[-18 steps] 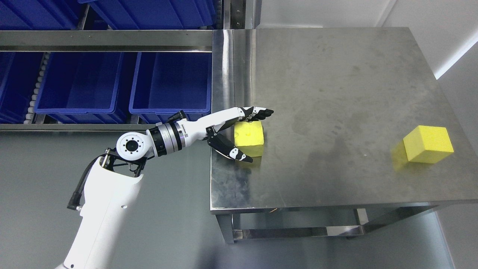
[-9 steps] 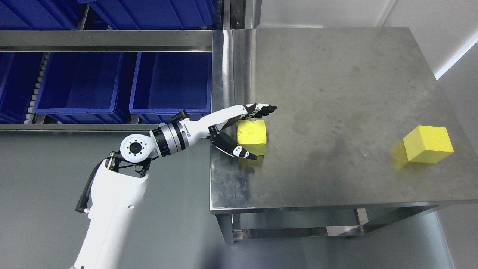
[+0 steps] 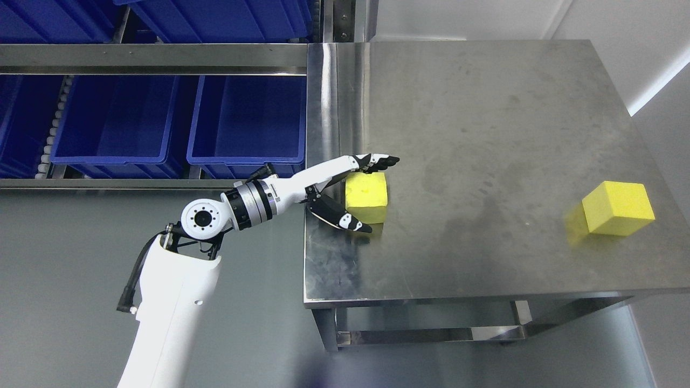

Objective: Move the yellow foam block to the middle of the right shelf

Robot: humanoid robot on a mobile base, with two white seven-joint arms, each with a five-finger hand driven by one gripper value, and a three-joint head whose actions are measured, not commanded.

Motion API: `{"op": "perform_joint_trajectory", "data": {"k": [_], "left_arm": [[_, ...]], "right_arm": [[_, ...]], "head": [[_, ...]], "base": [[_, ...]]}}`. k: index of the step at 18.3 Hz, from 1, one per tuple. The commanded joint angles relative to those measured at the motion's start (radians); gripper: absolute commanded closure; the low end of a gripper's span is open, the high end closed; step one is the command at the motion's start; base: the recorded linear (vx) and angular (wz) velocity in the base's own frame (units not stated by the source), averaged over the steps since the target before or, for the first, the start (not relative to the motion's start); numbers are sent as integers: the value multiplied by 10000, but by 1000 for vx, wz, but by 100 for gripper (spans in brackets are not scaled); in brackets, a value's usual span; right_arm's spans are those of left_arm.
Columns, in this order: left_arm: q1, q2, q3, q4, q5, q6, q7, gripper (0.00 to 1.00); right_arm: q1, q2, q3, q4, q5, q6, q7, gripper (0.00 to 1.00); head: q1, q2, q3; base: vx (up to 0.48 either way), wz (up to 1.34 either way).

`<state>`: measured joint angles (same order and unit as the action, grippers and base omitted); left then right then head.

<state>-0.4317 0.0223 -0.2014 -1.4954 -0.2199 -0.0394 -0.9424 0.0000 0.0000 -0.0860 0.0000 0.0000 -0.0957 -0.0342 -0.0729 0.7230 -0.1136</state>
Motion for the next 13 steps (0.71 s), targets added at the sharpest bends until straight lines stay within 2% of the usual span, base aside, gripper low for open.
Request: {"op": "perform_joint_trajectory", "data": {"k": [1, 3, 4, 5, 6, 7, 8, 9, 10, 11, 13], "left_arm": [[22, -49, 721, 89, -210, -4, -25, 43], [6, -49, 1108, 89, 385, -51, -41, 71], [6, -49, 1124, 74, 845, -96, -56, 80], [6, -49, 1154, 74, 1168, -203, -41, 85], [-39, -49, 1246, 29, 1354, -311, -41, 86], [-115, -49, 1292, -18, 1583, -509, 50, 79], [-298, -49, 1308, -79, 1950, -1103, 97, 51], [-528, -49, 1339, -79, 2060, -2112, 189, 14], [-606, -49, 1506, -79, 2076, -3048, 478, 5], [-683, -49, 1827, -64, 2107, -3604, 1134, 1], [-913, -49, 2319, -49, 2382, -3855, 4253, 0]], "right_arm": [[16, -175, 1, -175, 31, 6, 4, 0], [16, -175, 1, -175, 31, 6, 4, 0], [16, -175, -14, -175, 31, 6, 4, 0], [16, -175, 1, -175, 31, 6, 4, 0], [16, -175, 1, -175, 31, 6, 4, 0], [16, -175, 1, -175, 31, 6, 4, 0], [16, -175, 1, -175, 31, 6, 4, 0], [16, -175, 1, -175, 31, 6, 4, 0], [16, -175, 1, -175, 31, 6, 4, 0], [16, -175, 1, -175, 46, 6, 4, 0], [16, -175, 1, -175, 31, 6, 4, 0]], "head": [[0, 0, 0], [0, 0, 0], [0, 0, 0], [0, 0, 0], [0, 0, 0], [0, 0, 0], [0, 0, 0], [0, 0, 0], [0, 0, 0], [0, 0, 0], [0, 0, 0]], "base": [[0, 0], [0, 0], [-3, -32], [-3, -32], [0, 0], [0, 0], [5, 47], [5, 47], [0, 0], [0, 0], [0, 0]]}}
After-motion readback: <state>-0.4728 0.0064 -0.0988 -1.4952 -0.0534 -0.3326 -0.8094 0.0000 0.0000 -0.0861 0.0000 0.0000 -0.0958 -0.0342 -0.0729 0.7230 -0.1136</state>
